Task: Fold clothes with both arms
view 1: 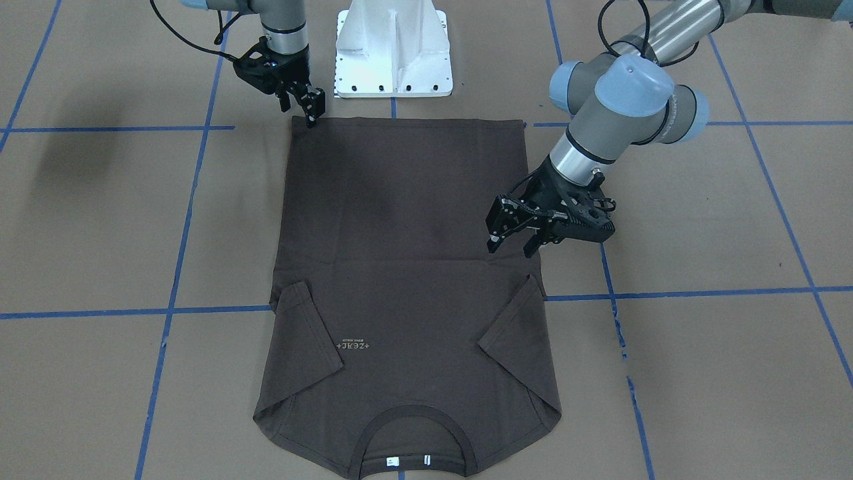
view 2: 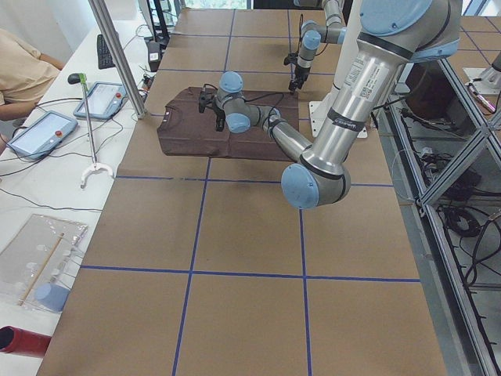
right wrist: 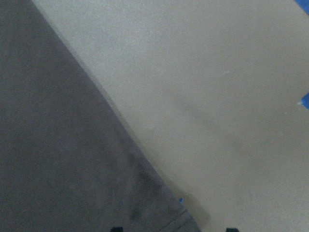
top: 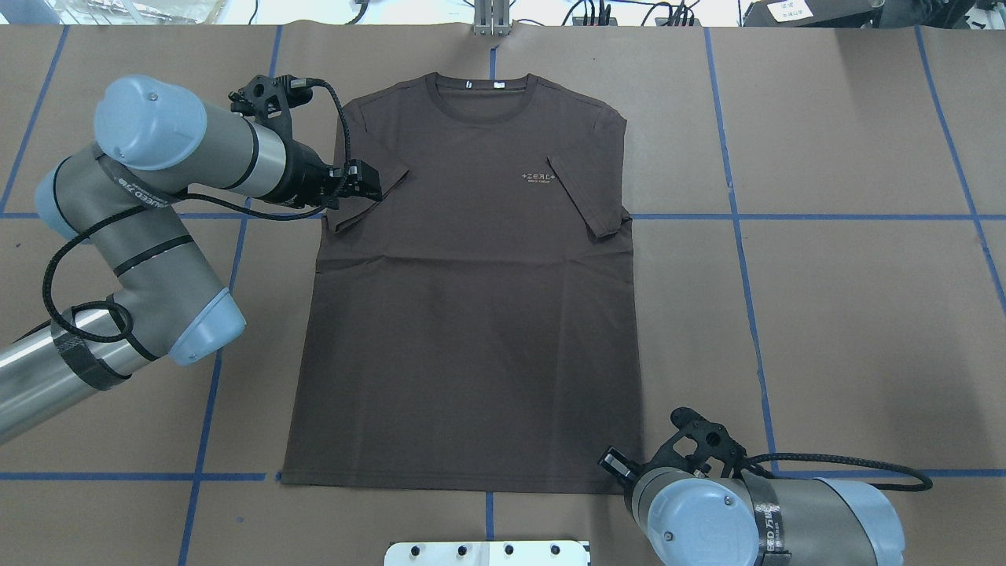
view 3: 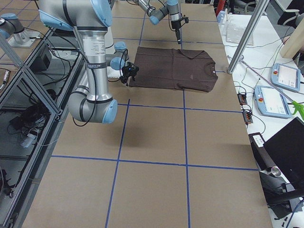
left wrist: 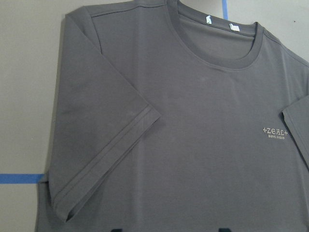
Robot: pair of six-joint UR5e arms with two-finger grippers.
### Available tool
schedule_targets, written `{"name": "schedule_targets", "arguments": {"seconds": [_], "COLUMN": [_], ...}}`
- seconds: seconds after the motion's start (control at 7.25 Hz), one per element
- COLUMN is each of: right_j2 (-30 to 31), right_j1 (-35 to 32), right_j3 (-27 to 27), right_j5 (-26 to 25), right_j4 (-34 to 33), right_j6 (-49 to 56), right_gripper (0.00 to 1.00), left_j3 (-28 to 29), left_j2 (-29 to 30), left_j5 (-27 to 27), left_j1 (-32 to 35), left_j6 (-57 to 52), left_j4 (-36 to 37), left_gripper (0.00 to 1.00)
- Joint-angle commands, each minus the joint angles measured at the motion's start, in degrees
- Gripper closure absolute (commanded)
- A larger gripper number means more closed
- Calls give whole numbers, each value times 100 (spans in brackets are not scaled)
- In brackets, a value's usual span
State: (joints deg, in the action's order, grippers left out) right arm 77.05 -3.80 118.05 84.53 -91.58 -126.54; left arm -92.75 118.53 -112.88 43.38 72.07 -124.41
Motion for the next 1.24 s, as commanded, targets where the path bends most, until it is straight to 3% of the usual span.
{"name": "schedule_targets", "arguments": {"seconds": [0.0, 0.14, 0.28, 0.83, 0.97, 1.1], "right_j2": [-40, -49, -41, -14, -14, -40], "right_j1": [10, 2, 2, -147, -156, -235], "right_j3": [-124, -107, -116, 173, 192, 227], "right_j5": [-24, -15, -7, 46, 46, 46], "right_j4": [0, 0, 0, -9, -9, -9], "right_j6": [6, -11, -11, 50, 50, 41], "right_gripper": [25, 53, 100, 100, 100, 100], "left_j3": [-15, -15, -15, -119, -512, -1343], "left_j2": [-5, -5, -5, -57, -389, -1131], "left_j5": [3, 3, 3, -6, -6, 12], "left_j1": [13, 21, 13, 13, -48, -345], "left_j6": [9, 0, 9, 87, 558, 1041], "left_j4": [4, 4, 13, 21, 30, 39], "left_gripper": [27, 27, 27, 27, 27, 27]}}
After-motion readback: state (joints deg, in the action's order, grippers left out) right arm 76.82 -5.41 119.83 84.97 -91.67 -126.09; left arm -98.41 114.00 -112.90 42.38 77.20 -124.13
